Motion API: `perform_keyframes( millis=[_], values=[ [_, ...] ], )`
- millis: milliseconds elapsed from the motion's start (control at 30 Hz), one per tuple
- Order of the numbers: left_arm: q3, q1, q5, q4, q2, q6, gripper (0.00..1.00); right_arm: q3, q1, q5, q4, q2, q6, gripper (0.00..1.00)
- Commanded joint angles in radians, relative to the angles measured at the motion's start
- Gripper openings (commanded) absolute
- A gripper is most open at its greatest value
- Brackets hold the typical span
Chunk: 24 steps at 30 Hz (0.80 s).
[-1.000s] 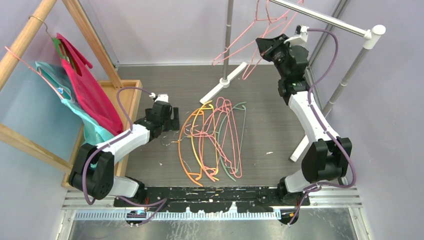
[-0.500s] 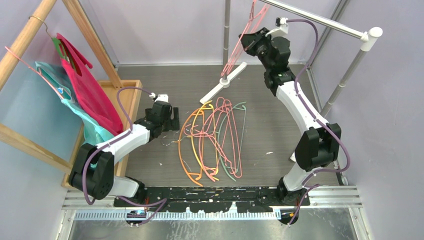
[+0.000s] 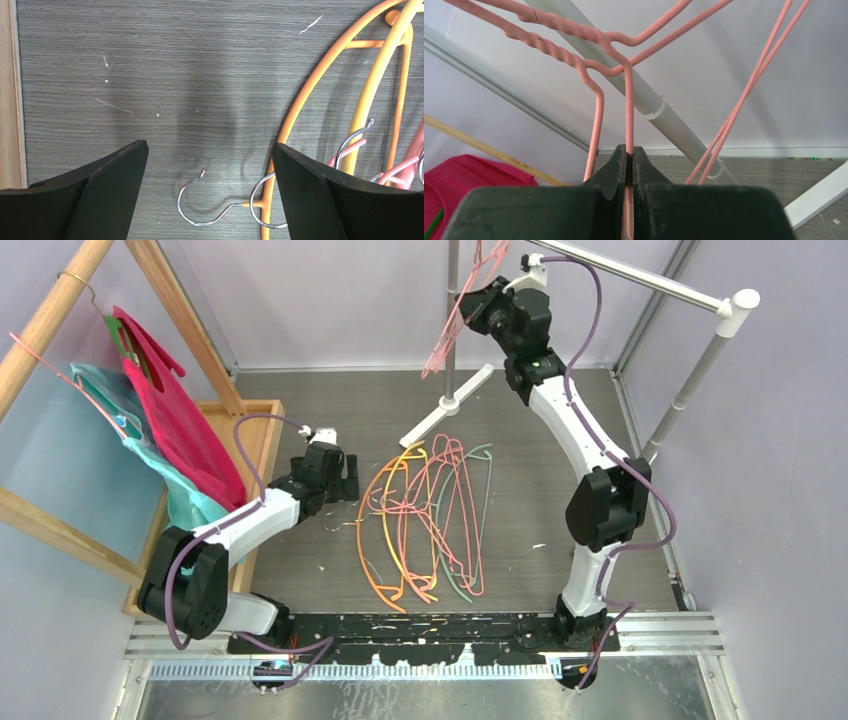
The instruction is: Organize the hangers
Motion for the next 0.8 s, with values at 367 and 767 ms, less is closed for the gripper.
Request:
perform_keyframes(
  millis=[367,767],
  values=[
    [0.028,0.000,-0.003,0.050,0.003,-0.006,0.98,0.216,0.061,0.055,-0.261,0.157,-0.080,0.01],
    [0.028,0.000,-0.002,0.050,0.000,-0.007,0.98,0.003,0.059,0.154,-0.185,0.000,-0.087,0.27]
  ],
)
